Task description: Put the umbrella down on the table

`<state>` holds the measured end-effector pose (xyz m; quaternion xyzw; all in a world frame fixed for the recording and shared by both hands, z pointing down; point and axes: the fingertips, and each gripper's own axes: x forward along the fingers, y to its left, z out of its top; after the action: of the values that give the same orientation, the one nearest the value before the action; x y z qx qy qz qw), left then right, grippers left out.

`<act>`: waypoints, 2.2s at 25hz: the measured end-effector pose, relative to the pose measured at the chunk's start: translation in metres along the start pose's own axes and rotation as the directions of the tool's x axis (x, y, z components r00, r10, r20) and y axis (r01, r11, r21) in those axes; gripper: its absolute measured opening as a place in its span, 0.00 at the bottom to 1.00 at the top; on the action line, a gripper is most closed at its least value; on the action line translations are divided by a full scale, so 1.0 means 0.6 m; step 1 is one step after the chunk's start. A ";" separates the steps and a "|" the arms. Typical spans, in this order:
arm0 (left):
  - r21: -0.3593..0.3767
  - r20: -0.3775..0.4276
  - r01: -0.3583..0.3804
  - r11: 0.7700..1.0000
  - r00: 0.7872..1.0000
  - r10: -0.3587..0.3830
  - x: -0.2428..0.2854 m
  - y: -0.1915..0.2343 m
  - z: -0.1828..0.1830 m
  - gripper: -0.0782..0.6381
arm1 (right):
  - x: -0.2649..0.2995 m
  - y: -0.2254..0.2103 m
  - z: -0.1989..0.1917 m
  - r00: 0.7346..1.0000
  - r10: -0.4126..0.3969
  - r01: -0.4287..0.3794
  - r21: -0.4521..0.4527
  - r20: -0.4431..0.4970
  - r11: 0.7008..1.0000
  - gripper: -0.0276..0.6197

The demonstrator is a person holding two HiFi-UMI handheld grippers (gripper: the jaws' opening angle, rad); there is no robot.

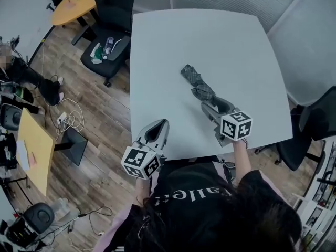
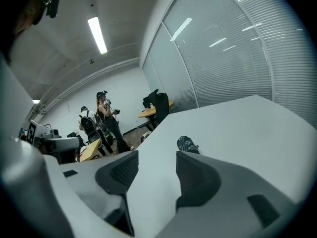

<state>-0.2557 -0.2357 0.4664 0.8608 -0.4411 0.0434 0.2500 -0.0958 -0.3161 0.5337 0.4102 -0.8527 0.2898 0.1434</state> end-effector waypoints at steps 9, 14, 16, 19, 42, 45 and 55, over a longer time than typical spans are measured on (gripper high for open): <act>0.012 -0.032 0.105 0.994 0.994 -0.104 0.032 -0.030 -0.008 0.14 | -0.052 0.033 -0.034 0.999 -0.036 0.034 0.061 0.024 0.998 0.31; 0.028 -0.038 0.130 0.991 0.991 -0.129 0.051 -0.056 -0.008 0.14 | -0.074 0.045 -0.036 0.999 -0.020 0.016 0.073 0.044 0.997 0.28; 0.033 -0.036 0.132 0.991 0.991 -0.131 0.054 -0.069 -0.007 0.14 | -0.082 0.051 -0.032 0.999 -0.003 -0.001 0.075 0.054 0.997 0.27; 0.044 -0.034 0.128 0.991 0.991 -0.127 0.051 -0.091 -0.008 0.14 | -0.094 0.059 -0.027 0.997 0.027 -0.032 0.075 0.065 0.997 0.26; 0.059 -0.008 0.036 0.998 0.999 -0.036 -0.041 -0.327 -0.136 0.14 | -0.323 0.103 -0.142 0.981 0.163 -0.166 0.026 0.110 0.986 0.14; 0.057 -0.008 0.024 0.998 1.000 -0.024 -0.057 -0.344 -0.153 0.14 | -0.341 0.115 -0.155 0.975 0.184 -0.187 0.021 0.121 0.982 0.12; 0.071 -0.011 0.024 0.997 1.000 -0.023 -0.084 -0.384 -0.177 0.14 | -0.382 0.133 -0.189 0.970 0.214 -0.216 0.010 0.118 0.976 0.10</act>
<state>-0.0908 -0.0364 0.4537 0.8741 -0.4279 0.0604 0.2220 -0.0148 -0.0658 0.4829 0.3332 -0.8956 0.2891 0.0566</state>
